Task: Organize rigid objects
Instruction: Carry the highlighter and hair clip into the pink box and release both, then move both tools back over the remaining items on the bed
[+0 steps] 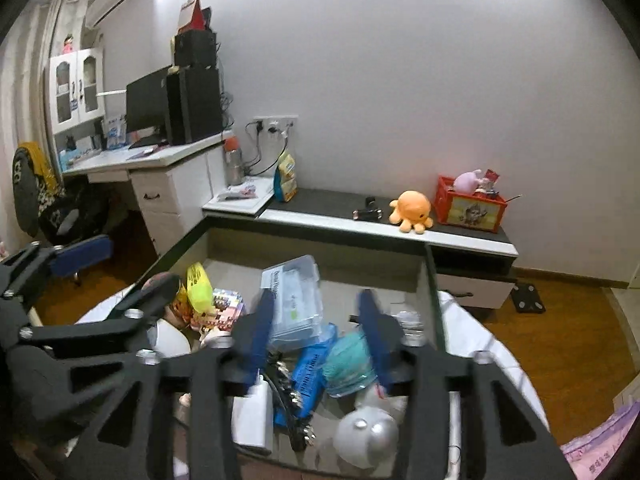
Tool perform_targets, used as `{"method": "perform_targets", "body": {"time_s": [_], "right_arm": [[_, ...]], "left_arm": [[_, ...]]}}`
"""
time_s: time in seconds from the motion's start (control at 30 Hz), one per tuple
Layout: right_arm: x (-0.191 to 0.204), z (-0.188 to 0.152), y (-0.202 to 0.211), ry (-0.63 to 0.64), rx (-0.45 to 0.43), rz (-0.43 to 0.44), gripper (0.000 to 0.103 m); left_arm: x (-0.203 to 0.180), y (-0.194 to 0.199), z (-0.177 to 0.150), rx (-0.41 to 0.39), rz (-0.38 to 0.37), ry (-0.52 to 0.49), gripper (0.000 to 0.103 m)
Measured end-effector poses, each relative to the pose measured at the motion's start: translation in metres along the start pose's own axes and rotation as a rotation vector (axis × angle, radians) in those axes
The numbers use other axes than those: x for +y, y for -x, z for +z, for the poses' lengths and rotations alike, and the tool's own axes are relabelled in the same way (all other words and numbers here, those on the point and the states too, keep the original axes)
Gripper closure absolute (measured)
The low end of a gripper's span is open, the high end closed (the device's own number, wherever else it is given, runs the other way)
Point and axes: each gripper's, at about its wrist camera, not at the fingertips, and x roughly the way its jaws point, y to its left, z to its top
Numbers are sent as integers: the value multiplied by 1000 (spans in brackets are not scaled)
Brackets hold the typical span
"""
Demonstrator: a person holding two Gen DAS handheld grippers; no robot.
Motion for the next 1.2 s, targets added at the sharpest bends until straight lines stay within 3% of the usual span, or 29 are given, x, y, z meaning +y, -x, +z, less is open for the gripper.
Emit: {"method": "perform_targets", "body": {"time_s": [0.13, 0.3, 0.37, 0.5, 0.8, 0.97, 1.2], "right_arm": [[-4, 4, 26, -27, -40, 3, 23], [0, 3, 74, -27, -97, 22, 21], [5, -1, 99, -23, -127, 22, 17], [16, -13, 145, -13, -198, 22, 0], [36, -59, 249, -6, -325, -23, 0], [45, -76, 281, -5, -358, -51, 0], [51, -90, 303, -3, -375, -57, 0]], "left_arm": [[12, 30, 0, -46, -9, 27, 12], [22, 85, -8, -126, -5, 44, 0], [26, 108, -14, -159, -20, 50, 0], [32, 158, -30, -220, -34, 69, 0], [22, 249, -75, -312, -45, 57, 0], [16, 284, -94, -356, -25, 45, 0], [15, 305, -108, -352, -17, 36, 0]]}}
